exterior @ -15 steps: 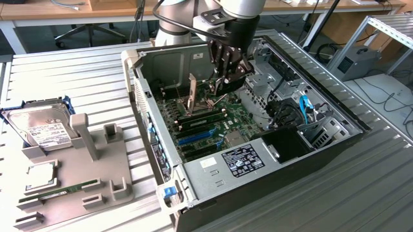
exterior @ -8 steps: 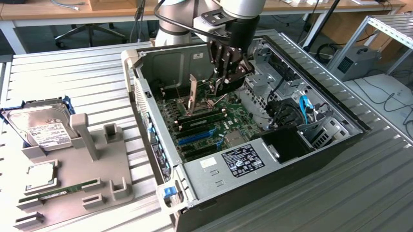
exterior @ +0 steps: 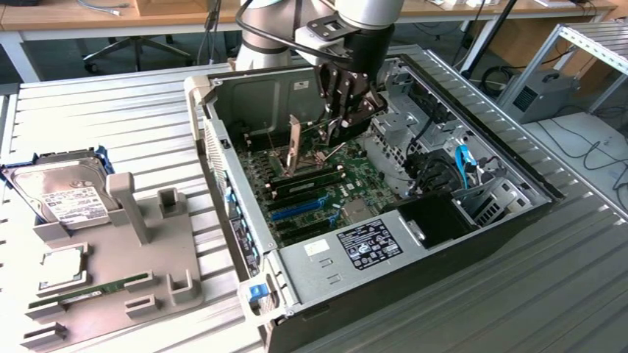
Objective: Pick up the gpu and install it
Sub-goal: 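Insert the gpu into the slot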
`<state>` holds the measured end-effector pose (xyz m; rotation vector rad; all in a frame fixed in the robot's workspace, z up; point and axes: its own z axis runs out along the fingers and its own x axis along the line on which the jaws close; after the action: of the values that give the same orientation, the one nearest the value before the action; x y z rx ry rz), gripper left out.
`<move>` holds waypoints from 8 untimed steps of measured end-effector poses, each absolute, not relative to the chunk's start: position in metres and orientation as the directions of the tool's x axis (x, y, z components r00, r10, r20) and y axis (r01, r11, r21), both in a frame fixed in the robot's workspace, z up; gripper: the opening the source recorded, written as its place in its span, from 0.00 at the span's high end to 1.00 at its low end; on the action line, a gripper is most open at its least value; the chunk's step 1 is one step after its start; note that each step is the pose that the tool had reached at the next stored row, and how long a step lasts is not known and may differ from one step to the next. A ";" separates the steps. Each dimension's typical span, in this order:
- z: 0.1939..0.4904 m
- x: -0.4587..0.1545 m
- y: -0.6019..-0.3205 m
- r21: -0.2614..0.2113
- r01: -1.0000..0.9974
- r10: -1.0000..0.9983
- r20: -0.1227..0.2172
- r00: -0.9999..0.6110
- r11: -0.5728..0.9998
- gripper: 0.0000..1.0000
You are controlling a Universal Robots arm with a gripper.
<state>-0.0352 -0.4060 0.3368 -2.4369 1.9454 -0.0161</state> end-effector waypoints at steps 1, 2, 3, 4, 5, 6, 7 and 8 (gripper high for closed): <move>0.337 -0.035 -0.406 -0.025 -0.975 -0.975 -0.006 0.220 -0.220 0.74; 0.337 -0.035 -0.406 -0.025 -0.976 -0.976 -0.007 0.216 -0.216 0.74; 0.337 -0.035 -0.406 -0.025 -0.978 -0.978 -0.006 0.208 -0.208 0.74; 0.337 -0.035 -0.406 -0.025 -0.980 -0.980 -0.007 0.197 -0.197 0.74; 0.336 -0.035 -0.406 -0.025 -0.984 -0.984 -0.007 0.179 -0.179 0.74; 0.336 -0.035 -0.406 -0.025 -0.986 -0.986 -0.007 0.164 -0.164 0.74; 0.336 -0.035 -0.406 -0.025 -0.988 -0.989 -0.007 0.150 -0.150 0.74; 0.336 -0.035 -0.406 -0.025 -0.991 -0.992 -0.007 0.129 -0.128 0.74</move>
<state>-0.0352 -0.4060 0.3361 -2.3427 2.0586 -0.0178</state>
